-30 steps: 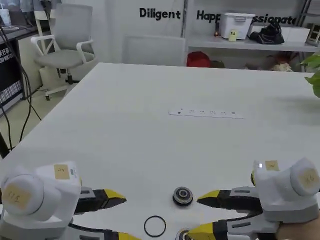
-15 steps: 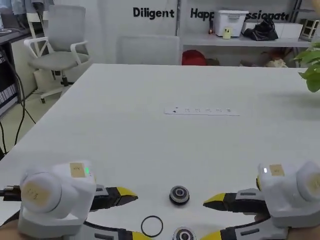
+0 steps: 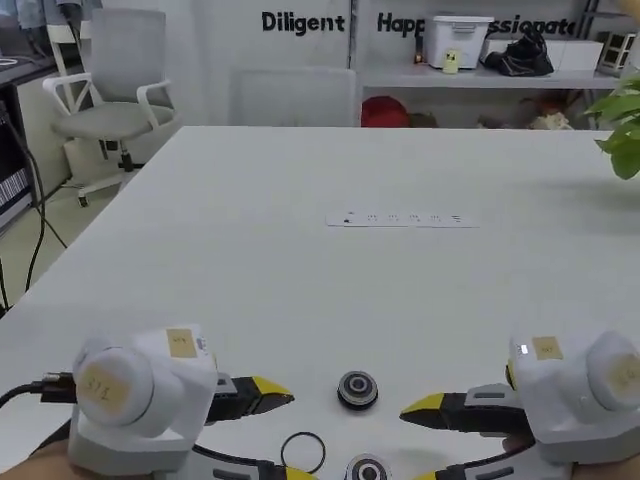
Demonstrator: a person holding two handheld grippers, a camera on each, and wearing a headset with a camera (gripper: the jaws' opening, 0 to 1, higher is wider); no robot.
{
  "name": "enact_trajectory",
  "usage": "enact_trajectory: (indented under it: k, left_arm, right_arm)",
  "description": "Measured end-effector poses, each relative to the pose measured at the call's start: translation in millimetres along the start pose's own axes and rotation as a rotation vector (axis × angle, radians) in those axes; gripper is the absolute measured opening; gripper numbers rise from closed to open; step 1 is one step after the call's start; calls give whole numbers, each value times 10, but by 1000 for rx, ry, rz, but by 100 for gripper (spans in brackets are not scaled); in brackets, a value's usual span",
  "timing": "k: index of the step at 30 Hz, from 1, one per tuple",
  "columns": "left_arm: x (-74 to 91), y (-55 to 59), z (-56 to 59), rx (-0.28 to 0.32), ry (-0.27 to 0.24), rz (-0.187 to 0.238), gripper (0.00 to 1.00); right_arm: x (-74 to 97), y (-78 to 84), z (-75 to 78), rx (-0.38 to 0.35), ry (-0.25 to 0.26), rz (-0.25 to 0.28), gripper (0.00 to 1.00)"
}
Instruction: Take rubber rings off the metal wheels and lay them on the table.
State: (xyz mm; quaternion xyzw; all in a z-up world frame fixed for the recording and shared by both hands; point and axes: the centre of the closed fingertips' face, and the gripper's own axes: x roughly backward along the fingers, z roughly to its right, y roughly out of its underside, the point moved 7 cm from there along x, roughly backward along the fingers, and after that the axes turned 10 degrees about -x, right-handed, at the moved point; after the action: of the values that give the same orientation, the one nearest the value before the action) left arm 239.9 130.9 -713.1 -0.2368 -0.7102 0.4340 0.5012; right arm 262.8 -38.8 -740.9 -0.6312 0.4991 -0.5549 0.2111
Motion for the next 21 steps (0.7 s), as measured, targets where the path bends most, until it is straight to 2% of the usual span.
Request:
enact_trajectory:
  k: [6, 21]
  left_arm:
    - [-66, 19, 16, -7, 24, -10, 53]
    - [-256, 40, 69, -33, 73, -31, 46]
  right_arm:
    - [-40, 69, 15, 12, -4, -33, 43]
    - [-102, 146, 12, 22, -19, -60, 30]
